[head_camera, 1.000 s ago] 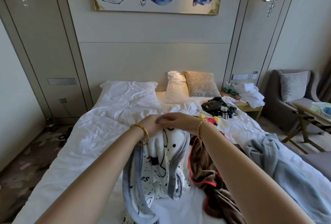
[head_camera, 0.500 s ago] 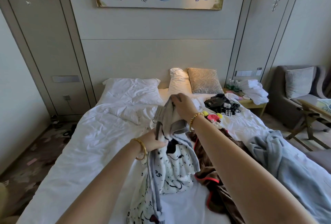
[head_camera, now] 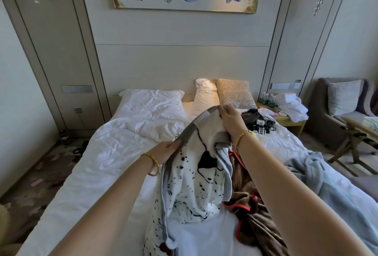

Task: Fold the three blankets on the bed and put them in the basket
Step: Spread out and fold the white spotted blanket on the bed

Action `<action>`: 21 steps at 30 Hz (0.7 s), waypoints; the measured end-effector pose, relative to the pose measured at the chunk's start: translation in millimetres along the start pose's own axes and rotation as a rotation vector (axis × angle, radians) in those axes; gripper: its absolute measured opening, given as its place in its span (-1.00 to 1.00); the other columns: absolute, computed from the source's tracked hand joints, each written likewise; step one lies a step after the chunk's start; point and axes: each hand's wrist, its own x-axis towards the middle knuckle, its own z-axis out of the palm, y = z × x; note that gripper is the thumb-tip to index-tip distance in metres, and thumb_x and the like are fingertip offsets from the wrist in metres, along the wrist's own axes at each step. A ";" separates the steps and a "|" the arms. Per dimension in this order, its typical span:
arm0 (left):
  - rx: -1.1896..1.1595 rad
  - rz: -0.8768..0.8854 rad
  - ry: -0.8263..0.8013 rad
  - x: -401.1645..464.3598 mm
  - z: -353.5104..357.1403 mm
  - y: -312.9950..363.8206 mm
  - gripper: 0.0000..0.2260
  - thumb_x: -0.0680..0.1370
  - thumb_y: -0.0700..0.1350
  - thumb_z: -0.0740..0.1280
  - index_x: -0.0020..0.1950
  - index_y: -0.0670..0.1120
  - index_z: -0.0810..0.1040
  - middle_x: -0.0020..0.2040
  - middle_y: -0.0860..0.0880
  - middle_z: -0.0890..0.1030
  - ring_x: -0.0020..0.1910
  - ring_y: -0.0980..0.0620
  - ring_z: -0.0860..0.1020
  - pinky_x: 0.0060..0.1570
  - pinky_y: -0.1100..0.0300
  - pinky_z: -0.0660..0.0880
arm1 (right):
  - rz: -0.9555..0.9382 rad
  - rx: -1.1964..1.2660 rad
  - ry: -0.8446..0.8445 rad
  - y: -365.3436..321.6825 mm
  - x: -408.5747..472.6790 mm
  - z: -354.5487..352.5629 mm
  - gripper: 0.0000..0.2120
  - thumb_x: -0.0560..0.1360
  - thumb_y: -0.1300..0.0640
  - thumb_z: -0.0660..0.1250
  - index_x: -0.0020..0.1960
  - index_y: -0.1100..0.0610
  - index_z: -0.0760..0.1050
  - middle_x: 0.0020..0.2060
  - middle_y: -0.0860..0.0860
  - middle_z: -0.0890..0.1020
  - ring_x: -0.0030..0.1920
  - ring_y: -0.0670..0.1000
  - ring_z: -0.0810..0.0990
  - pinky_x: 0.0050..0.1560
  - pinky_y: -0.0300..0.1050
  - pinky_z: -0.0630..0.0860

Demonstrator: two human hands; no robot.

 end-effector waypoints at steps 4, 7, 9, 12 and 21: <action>0.129 0.089 0.216 5.4 12.2 -2.5 -0.91 0.62 -0.04 0.12 0.00 -0.05 0.33 -0.29 -0.03 0.43 -0.35 0.02 0.42 -0.38 0.29 0.30 | 0.006 0.024 -0.021 3.6 -2.6 2.6 -0.81 0.60 0.10 0.17 -0.06 0.20 0.46 -0.27 0.07 0.50 -0.21 0.01 0.46 -0.15 -0.10 0.43; 0.311 0.191 0.316 5.2 17.2 -5.7 -0.82 0.58 -0.26 0.07 -0.11 0.02 0.26 -0.28 0.00 0.36 -0.38 0.02 0.36 -0.43 0.32 0.24 | -0.007 -0.001 -0.045 1.4 -3.4 5.2 -0.81 0.60 0.09 0.17 -0.14 0.15 0.44 -0.31 0.04 0.47 -0.21 0.02 0.43 -0.15 -0.09 0.39; 0.379 0.222 0.300 4.9 17.9 -6.0 -0.73 0.56 -0.30 0.08 -0.19 0.05 0.37 -0.16 -0.02 0.38 -0.24 -0.02 0.41 -0.32 0.32 0.28 | -0.016 -0.019 -0.055 -0.7 -3.2 6.0 -0.79 0.60 0.09 0.17 -0.07 0.22 0.47 -0.26 0.08 0.47 -0.17 0.03 0.43 -0.12 -0.06 0.39; 0.254 0.175 0.296 7.3 19.6 -6.2 -0.76 0.61 -0.13 0.09 0.11 -0.05 0.54 0.00 -0.04 0.45 -0.15 0.02 0.47 -0.14 0.27 0.36 | -0.024 -0.043 -0.058 -3.0 -3.2 6.0 -0.74 0.60 0.09 0.16 0.04 0.29 0.48 -0.19 0.11 0.49 -0.14 0.04 0.44 -0.07 -0.05 0.39; 0.322 0.073 0.206 15.4 63.5 4.0 -0.73 0.59 0.02 0.17 0.09 -0.10 0.56 0.06 -0.14 0.46 -0.08 -0.05 0.45 -0.08 0.19 0.40 | -0.038 -0.053 -0.080 -6.3 -6.0 9.1 -0.70 0.60 0.09 0.16 0.09 0.34 0.47 -0.20 0.09 0.49 -0.16 0.02 0.43 -0.08 -0.10 0.39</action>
